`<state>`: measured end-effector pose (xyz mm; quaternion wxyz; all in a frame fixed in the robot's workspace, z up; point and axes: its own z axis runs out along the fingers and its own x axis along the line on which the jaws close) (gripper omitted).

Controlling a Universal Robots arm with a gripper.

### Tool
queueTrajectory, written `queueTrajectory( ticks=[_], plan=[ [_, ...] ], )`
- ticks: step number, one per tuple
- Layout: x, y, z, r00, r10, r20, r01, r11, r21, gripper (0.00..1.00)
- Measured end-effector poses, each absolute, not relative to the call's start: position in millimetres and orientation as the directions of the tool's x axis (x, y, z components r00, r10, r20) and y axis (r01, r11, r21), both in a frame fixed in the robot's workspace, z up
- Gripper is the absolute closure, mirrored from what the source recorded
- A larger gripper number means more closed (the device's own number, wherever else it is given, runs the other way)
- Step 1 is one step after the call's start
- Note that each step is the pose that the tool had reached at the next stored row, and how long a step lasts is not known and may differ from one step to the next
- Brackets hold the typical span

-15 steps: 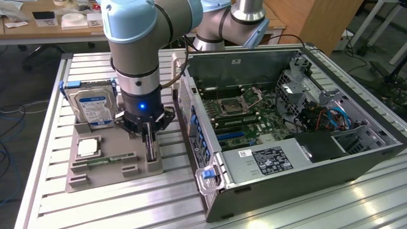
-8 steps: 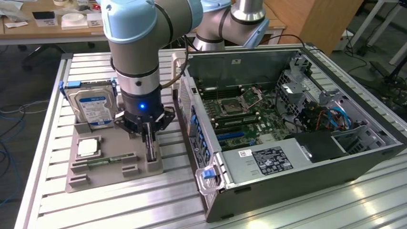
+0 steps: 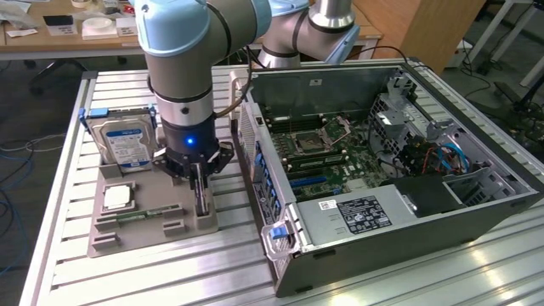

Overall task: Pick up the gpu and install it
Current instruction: 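Pick up the gpu and move the gpu toward the slot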

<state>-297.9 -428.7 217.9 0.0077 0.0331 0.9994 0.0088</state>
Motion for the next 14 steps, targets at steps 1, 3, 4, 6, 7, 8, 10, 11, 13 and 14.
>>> queueTrajectory(
  ticks=[1, 3, 4, 6, 7, 8, 10, 11, 13, 14],
  plan=[
    [-298, -429, 220, -0.998, 0.066, -0.015, 0.066, 0.998, 0.018, 0.72],
    [-298, -429, 225, -0.998, 0.066, -0.015, 0.066, 0.998, 0.018, 0.72],
    [-298, -429, 227, -0.998, 0.066, -0.015, 0.066, 0.998, 0.018, 0.72],
    [-298, -429, 234, -0.998, 0.066, -0.015, 0.066, 0.998, 0.018, 0.72],
    [-298, -429, 237, -0.998, 0.066, -0.015, 0.066, 0.998, 0.018, 0.72],
    [-298, -429, 241, -0.998, 0.066, -0.015, 0.066, 0.998, 0.018, 0.72],
    [-298, -429, 248, -0.998, 0.066, -0.015, 0.066, 0.998, 0.018, 0.72],
    [-298, -429, 252, -0.998, 0.066, -0.015, 0.066, 0.998, 0.018, 0.72],
    [-298, -429, 259, -0.998, 0.066, -0.015, 0.066, 0.998, 0.018, 0.72],
    [-298, -429, 263, -0.998, 0.066, -0.015, 0.066, 0.998, 0.018, 0.72]
  ],
)
